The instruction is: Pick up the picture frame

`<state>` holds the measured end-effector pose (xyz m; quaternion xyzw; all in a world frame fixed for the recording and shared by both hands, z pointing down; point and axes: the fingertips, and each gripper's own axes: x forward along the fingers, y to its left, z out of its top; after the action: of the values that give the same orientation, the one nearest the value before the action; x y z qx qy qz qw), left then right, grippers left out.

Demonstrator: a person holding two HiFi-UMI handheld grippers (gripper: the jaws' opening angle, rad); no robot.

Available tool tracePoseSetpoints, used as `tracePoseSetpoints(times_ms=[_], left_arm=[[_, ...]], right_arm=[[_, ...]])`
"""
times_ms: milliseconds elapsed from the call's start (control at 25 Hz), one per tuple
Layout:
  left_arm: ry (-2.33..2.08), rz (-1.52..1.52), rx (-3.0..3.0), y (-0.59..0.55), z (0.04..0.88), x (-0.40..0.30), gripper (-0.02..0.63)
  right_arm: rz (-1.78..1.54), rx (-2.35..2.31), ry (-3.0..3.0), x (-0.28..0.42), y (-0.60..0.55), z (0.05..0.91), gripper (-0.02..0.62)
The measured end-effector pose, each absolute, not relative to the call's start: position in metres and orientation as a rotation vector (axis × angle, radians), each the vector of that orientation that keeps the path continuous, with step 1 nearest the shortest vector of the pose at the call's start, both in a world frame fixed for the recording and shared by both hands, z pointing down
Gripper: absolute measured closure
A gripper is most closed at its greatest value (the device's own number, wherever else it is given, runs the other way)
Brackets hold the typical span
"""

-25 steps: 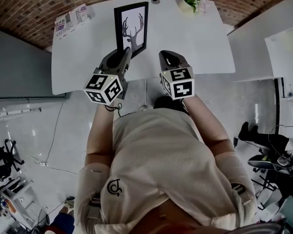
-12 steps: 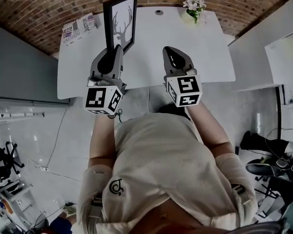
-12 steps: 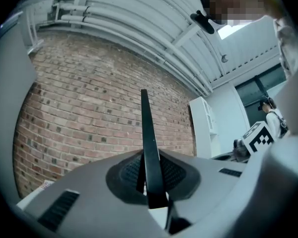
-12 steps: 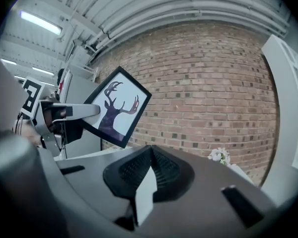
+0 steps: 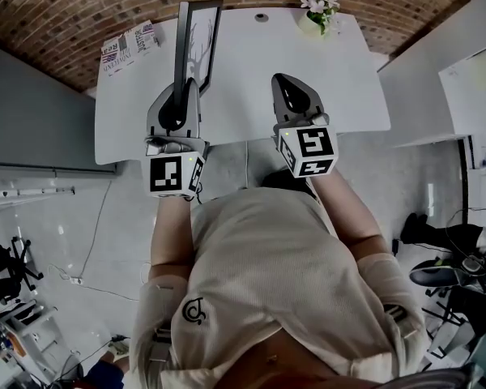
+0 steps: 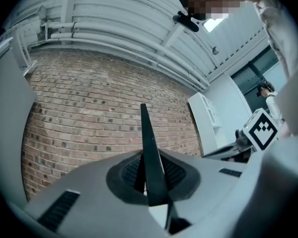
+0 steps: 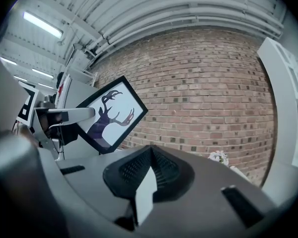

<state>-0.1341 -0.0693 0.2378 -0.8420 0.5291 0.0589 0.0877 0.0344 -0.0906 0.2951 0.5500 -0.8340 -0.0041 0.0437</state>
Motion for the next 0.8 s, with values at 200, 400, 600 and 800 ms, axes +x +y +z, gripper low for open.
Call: tracePoseSetpoints(times_ms=[200,400,600,800], left_arm=[[1.576,0.169,-2.501,-0.0693,0.2373,-0.1342,0.568],[1.559,0.152,-2.475,-0.0676,0.2347,-0.1318,0.571],[1.546,0.139,-2.457,-0.0642,0.2332,-0.128,0.574],[1.551,0.138,-2.456,-0.0658,0.2338,-0.1291,0.574]], right_arm=[[-0.023,1.68,-2.55,0.0335,-0.0893,0.2941,0.589],[-0.062,1.649,-2.569,0.0295,-0.0857,0.2909,0.591],[-0.061,1.612,-2.582,0.0262,-0.0823,0.291,0.592],[-0.068,1.623,-2.593,0.0258,-0.0827,0.2893,0.591]])
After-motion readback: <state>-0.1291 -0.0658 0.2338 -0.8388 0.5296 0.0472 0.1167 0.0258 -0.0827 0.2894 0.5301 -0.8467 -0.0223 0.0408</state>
